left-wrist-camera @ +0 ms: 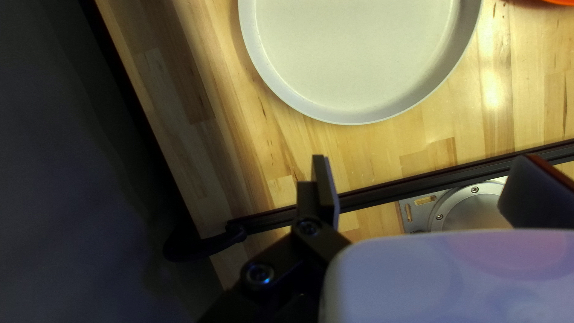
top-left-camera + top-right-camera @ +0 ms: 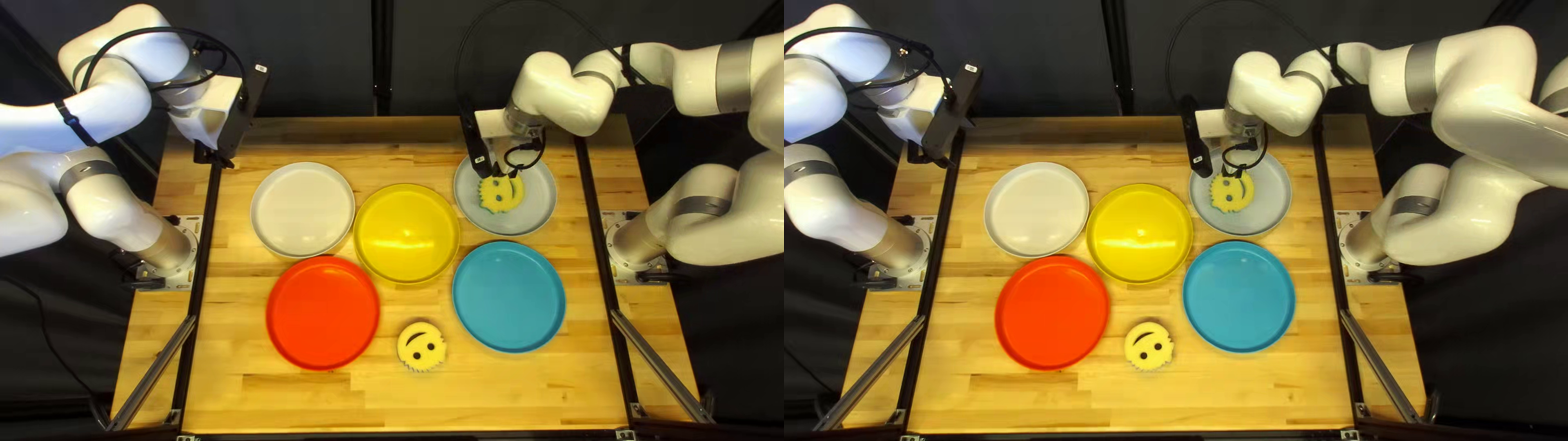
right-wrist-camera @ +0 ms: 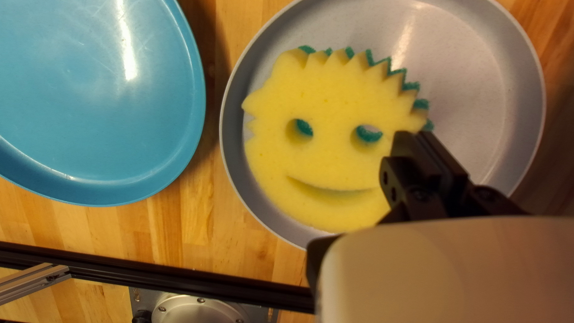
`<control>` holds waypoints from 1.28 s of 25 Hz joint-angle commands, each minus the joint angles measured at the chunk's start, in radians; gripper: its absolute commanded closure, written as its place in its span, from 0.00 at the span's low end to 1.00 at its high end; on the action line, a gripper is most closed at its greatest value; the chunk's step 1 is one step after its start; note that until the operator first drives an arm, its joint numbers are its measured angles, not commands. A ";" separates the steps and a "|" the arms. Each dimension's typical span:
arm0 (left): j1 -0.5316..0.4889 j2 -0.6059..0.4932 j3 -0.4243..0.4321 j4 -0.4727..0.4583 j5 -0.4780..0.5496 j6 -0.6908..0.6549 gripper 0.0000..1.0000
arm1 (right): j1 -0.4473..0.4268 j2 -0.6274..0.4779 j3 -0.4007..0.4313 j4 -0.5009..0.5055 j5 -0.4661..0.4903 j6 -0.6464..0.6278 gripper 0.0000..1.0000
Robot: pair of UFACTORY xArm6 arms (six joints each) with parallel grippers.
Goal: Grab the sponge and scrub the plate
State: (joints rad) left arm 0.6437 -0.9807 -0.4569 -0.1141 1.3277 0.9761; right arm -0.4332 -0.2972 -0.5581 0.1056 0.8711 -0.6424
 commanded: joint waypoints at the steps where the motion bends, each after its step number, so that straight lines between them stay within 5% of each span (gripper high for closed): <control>1: 0.000 0.000 0.000 0.000 0.000 0.000 0.00 | 0.051 -0.056 0.050 -0.004 -0.015 0.054 1.00; 9: 0.000 0.000 0.000 0.000 0.000 0.000 0.00 | 0.274 -0.138 0.166 -0.009 -0.120 0.217 1.00; 16: 0.000 0.000 0.000 0.000 0.000 0.000 0.00 | 0.527 -0.016 0.205 -0.132 -0.314 0.381 1.00; 32: 0.000 0.000 0.000 0.000 0.000 0.000 0.00 | 0.597 0.052 0.194 -0.168 -0.344 0.379 1.00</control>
State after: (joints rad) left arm 0.6437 -0.9807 -0.4569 -0.1141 1.3277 0.9761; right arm 0.1479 -0.2536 -0.3675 -0.0450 0.5366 -0.2971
